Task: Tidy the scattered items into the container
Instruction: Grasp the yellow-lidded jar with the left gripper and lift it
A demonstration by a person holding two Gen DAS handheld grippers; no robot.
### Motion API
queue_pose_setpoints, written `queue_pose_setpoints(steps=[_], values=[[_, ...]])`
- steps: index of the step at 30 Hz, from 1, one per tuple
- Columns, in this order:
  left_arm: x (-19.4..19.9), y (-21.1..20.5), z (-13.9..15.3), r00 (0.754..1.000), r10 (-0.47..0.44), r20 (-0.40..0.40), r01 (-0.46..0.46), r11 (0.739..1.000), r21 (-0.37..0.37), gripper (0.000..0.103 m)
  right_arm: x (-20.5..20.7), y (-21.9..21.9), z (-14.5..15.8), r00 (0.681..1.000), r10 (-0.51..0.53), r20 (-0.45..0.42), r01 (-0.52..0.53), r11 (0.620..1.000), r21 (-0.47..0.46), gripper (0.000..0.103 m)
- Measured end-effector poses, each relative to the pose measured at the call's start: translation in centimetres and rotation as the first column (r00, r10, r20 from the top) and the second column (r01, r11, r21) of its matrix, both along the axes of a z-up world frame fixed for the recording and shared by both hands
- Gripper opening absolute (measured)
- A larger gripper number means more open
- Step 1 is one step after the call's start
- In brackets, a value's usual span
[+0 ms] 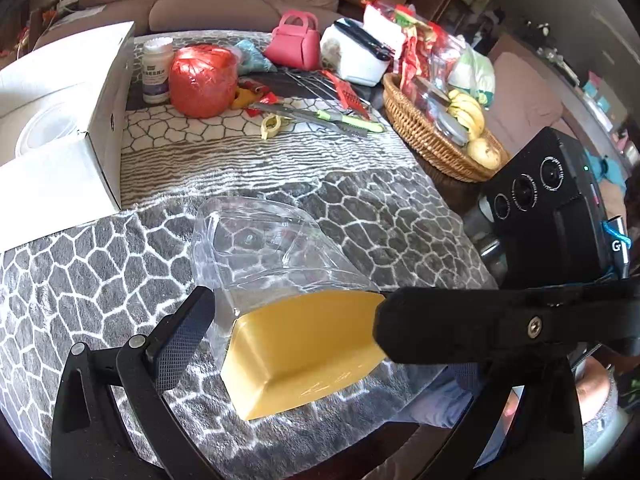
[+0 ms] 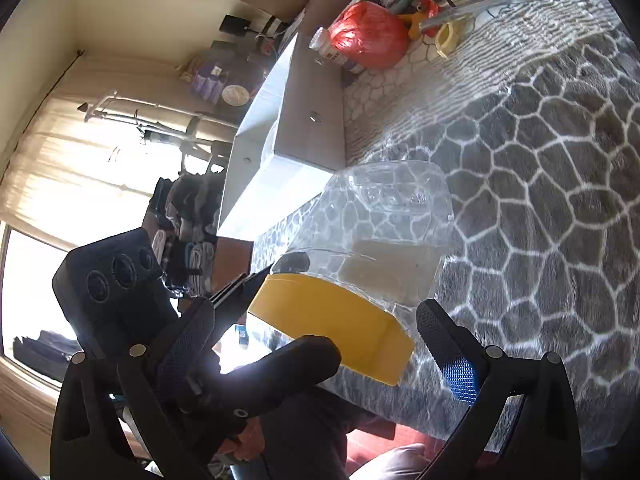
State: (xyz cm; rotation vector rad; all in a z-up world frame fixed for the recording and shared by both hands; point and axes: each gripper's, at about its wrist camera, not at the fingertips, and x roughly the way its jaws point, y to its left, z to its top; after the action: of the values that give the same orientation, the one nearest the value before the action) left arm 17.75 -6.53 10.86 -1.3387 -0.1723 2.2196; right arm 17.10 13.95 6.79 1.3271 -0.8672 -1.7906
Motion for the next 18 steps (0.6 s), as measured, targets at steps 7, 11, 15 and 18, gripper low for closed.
queue_pose_setpoints(steps=[7,11,15,18], values=[[-4.4,-0.6,0.3,0.997,0.061,0.040,-0.062,0.997,0.034,0.103,-5.2,0.6,1.9,0.995,-0.094,-0.045,0.093,0.995,-0.036,0.103],[-4.0,-2.3,1.1,0.996,0.084,0.022,-0.086,0.993,0.075,0.103,-6.0,1.6,3.7,0.989,-0.124,-0.081,0.124,0.992,-0.003,0.103],[-2.8,-3.8,0.0,0.991,0.132,0.010,-0.132,0.991,0.032,0.103,-4.9,1.9,3.7,0.986,-0.099,-0.134,0.119,0.982,0.147,0.103],[-1.8,-3.9,-1.4,0.986,0.163,0.025,-0.164,0.986,0.020,0.103,-4.0,1.9,2.3,0.987,-0.100,-0.128,0.126,0.969,0.213,0.103]])
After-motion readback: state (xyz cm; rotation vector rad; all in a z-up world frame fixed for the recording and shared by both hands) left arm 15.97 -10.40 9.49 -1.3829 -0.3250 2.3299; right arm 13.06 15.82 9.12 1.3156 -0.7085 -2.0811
